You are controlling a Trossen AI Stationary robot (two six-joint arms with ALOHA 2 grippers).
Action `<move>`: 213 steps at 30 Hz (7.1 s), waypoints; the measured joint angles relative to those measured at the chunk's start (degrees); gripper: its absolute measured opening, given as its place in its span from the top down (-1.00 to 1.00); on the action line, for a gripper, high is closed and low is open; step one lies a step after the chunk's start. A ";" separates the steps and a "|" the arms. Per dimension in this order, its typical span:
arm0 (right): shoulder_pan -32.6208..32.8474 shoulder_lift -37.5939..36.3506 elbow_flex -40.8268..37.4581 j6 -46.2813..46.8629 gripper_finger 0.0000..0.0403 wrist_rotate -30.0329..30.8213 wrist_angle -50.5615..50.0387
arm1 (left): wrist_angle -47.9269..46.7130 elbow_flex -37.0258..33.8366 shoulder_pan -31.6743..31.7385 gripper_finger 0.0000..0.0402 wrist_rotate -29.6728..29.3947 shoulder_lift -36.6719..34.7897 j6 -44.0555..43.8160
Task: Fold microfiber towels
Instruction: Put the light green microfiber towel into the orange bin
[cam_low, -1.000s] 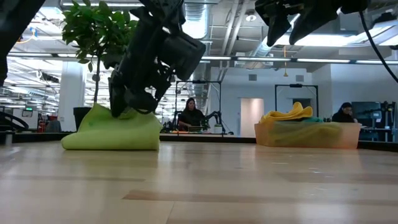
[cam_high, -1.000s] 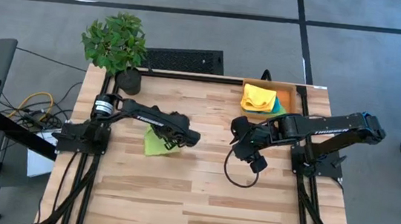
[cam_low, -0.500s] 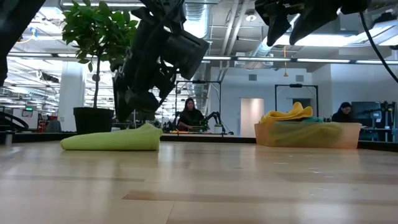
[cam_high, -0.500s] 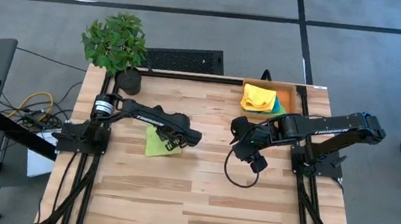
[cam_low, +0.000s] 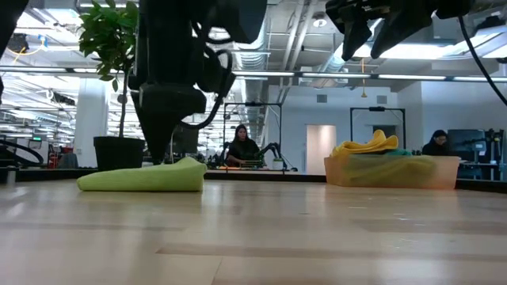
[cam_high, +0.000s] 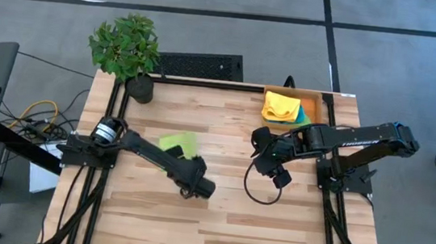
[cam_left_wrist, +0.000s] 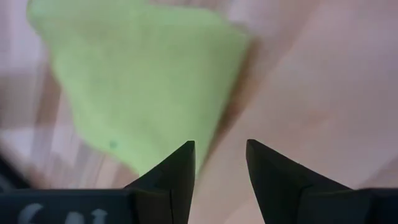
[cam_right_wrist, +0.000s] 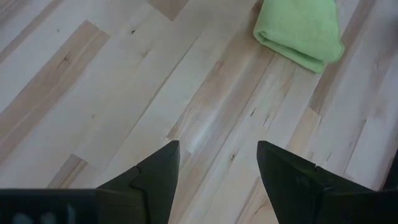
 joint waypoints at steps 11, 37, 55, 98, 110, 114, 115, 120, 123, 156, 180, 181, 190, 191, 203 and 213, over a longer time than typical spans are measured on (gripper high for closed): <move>0.00 0.00 0.00 -0.07 -0.19 -0.02 0.02 | 8.91 -3.79 -0.80 0.31 -8.93 0.00 -1.44; 0.00 0.00 0.00 -0.42 -0.19 -0.04 -0.63 | 11.42 -5.03 0.55 0.31 -9.77 0.02 -1.24; 0.00 0.00 0.00 -0.39 -0.19 -0.04 -0.81 | 21.89 -14.81 1.69 0.37 -7.49 -0.48 0.97; 6.29 6.93 -25.09 -16.61 -0.19 8.83 52.17 | 17.28 7.15 0.40 1.00 5.30 0.11 25.60; 6.30 22.57 -25.10 -19.73 -0.19 12.31 75.22 | 17.36 7.49 0.48 1.00 5.79 0.11 24.71; 5.99 24.55 -25.11 -19.52 -0.19 11.63 77.00 | 17.38 7.49 0.48 1.00 5.84 0.11 24.69; 6.01 25.15 -25.11 -19.53 -0.19 11.03 77.44 | 17.36 7.49 0.50 1.00 5.96 0.11 24.64; 5.48 28.37 -25.03 -19.93 -0.19 10.64 79.44 | 17.41 7.49 0.55 1.00 6.26 0.11 24.32; 5.03 29.65 -24.84 -19.96 -0.19 11.56 83.64 | 17.52 7.49 0.55 1.00 7.14 0.11 24.09; 0.37 29.92 -24.72 -15.42 0.93 16.43 75.34 | 10.61 11.92 0.79 1.00 5.45 -0.04 24.36; 1.69 -0.21 -24.85 6.93 0.98 32.53 28.80 | 30.82 11.86 8.70 1.00 -10.02 -0.02 37.39; 1.93 -1.59 -24.85 8.41 0.98 33.27 26.26 | 32.92 11.86 9.10 1.00 -10.47 0.00 38.62; 2.07 -12.89 -24.89 17.17 0.97 44.10 11.57 | 49.96 11.86 15.22 1.00 -11.00 0.04 49.89; 1.70 -13.98 -24.81 17.23 0.97 45.03 11.22 | 51.67 11.86 16.05 1.00 -10.88 0.04 50.62; -9.54 -22.38 -24.78 21.05 0.97 49.59 4.42 | 66.59 11.18 24.06 1.00 -2.43 0.09 54.44; -22.25 -19.79 -24.72 18.03 0.97 49.76 10.67 | 72.45 11.18 28.18 1.00 2.79 0.20 56.33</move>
